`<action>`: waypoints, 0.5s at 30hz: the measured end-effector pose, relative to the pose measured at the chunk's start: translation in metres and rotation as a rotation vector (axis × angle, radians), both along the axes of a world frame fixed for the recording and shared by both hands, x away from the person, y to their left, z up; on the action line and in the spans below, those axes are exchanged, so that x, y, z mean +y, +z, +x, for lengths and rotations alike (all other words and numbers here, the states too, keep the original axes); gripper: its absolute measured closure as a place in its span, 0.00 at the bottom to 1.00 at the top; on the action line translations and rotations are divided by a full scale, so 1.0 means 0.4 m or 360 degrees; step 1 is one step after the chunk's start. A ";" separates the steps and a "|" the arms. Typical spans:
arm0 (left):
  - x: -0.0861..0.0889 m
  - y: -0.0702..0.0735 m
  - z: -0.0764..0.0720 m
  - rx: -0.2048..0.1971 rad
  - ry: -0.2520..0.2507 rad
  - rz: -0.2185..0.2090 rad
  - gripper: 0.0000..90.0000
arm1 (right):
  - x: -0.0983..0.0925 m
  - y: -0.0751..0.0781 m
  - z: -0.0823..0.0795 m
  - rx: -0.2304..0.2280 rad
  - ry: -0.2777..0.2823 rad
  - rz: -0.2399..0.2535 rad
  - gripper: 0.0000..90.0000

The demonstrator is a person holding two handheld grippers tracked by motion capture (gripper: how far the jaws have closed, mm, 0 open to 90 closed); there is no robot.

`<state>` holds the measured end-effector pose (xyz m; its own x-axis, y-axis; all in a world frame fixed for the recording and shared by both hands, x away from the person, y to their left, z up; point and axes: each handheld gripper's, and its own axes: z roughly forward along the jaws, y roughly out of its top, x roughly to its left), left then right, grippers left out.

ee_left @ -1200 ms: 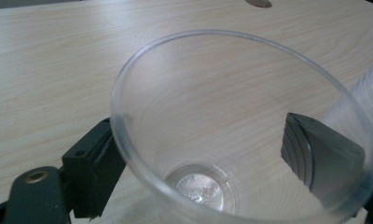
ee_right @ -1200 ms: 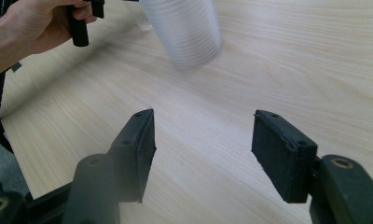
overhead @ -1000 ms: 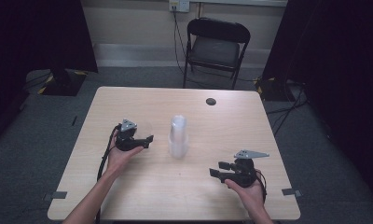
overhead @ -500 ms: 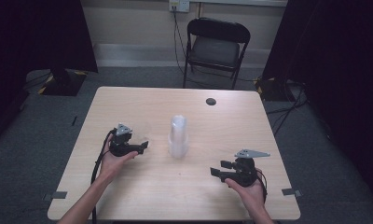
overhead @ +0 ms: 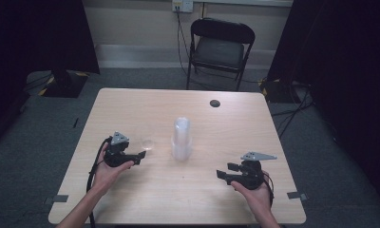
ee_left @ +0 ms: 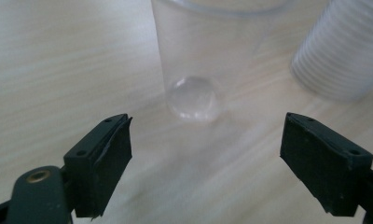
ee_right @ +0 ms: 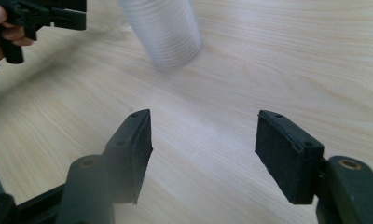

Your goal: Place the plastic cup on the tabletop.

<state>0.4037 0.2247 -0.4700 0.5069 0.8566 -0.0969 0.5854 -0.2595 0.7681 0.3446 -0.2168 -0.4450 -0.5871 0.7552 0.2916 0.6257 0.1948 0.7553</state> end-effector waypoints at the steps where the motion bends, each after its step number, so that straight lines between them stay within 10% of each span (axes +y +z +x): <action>1: 0.005 0.003 -0.005 0.0038 0.0000 -0.0005 0.18 | -0.001 0.000 0.000 -0.0003 -0.0003 -0.0011 0.40; 8: 0.027 0.045 -0.062 0.0003 -0.0042 -0.0133 0.21 | -0.003 -0.001 -0.001 -0.0004 -0.0021 -0.0022 0.40; 15: 0.025 0.046 -0.124 -0.0104 -0.0065 -0.0038 0.21 | -0.009 -0.002 -0.006 -0.0011 -0.0036 -0.0021 0.40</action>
<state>0.3542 0.2345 -0.4517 0.5474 0.8327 -0.0828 0.5233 -0.2634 0.8104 0.3424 -0.2203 -0.4457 -0.5716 0.7722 0.2774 0.6250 0.1907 0.7570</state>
